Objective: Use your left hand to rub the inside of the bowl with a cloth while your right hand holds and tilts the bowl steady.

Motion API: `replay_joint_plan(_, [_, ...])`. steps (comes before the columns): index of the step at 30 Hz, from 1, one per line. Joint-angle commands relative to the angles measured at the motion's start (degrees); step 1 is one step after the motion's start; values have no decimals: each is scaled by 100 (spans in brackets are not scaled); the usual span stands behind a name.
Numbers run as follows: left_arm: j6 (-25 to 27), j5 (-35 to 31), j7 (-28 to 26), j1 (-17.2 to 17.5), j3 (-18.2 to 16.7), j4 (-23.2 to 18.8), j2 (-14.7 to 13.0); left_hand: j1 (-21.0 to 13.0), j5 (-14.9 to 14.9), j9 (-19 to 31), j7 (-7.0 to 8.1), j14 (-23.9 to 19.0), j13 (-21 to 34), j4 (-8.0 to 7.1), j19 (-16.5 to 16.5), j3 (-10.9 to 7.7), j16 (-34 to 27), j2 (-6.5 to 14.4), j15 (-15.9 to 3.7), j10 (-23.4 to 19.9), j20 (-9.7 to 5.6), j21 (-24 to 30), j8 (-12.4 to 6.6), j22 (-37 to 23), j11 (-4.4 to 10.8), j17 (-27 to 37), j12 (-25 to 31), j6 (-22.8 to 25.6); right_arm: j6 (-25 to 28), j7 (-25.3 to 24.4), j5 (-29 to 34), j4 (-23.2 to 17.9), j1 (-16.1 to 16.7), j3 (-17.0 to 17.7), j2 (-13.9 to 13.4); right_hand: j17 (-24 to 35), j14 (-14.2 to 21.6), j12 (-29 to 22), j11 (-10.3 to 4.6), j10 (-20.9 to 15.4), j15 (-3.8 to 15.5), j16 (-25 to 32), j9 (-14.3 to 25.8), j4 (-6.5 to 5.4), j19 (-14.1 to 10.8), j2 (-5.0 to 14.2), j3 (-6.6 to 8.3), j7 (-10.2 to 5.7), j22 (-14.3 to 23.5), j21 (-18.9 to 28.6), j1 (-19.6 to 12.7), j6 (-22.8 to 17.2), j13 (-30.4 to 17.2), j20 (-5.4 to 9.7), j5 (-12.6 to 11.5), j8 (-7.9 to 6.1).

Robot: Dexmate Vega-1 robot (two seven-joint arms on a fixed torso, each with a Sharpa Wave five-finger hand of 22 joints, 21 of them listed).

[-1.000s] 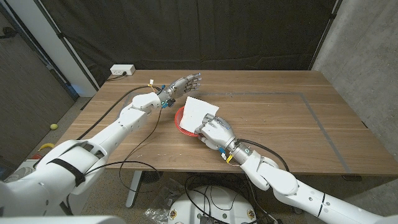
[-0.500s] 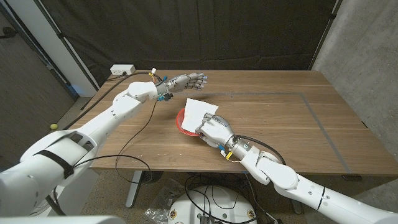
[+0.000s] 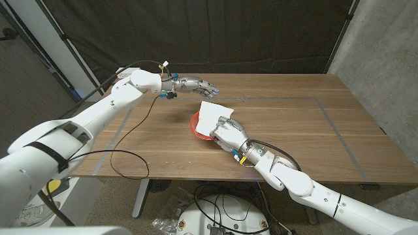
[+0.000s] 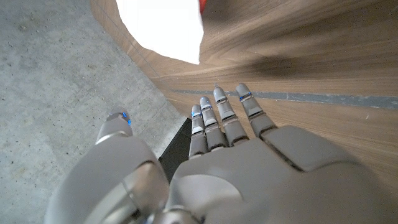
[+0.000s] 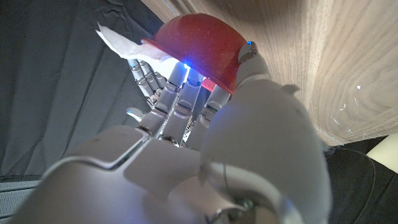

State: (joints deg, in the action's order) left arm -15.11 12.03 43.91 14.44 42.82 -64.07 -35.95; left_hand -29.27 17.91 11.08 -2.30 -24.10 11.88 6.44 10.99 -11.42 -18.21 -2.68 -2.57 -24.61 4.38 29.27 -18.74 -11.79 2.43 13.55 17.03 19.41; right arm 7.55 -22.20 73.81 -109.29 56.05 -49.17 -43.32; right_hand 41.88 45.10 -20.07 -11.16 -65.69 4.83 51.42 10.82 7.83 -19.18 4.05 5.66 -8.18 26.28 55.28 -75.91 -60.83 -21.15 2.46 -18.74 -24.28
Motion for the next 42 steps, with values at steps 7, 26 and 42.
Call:
replay_joint_plan(7, [144,-990,500,-542,405,-302,-168,-699,21,24,73,-347,73,242,164,-216,-147,129,-139,-489,-55,122,-224,-43,138,106,216,859,17,-166,-170,129,-89,49,-22,63,63,81,-9,-74,854,-88,34,-14,47,131,-22,-364,-29,147,-62,-449,-15,705,8,61])
replay_joint_plan(26, [248,-1473,70,-450,409,-653,-220,-2800,-394,-45,57,-1488,533,292,722,-493,-1397,507,-528,-2254,-244,691,-749,-206,226,1155,1374,3691,19,-230,-322,169,-113,38,5,169,142,244,-19,-158,856,-245,49,-27,162,120,-31,-365,-180,473,-36,-515,-44,713,13,186])
replay_joint_plan(42, [348,-1537,-987,60,33,-1091,-384,-3585,-679,6,-42,-1842,760,278,883,-784,-1778,1057,-617,-2689,-246,1018,-855,-291,174,1465,1759,4498,-3,-183,-423,163,-91,53,5,249,207,363,-29,-218,857,-360,61,-26,261,103,-37,-367,-336,711,-27,-558,-84,713,16,277])
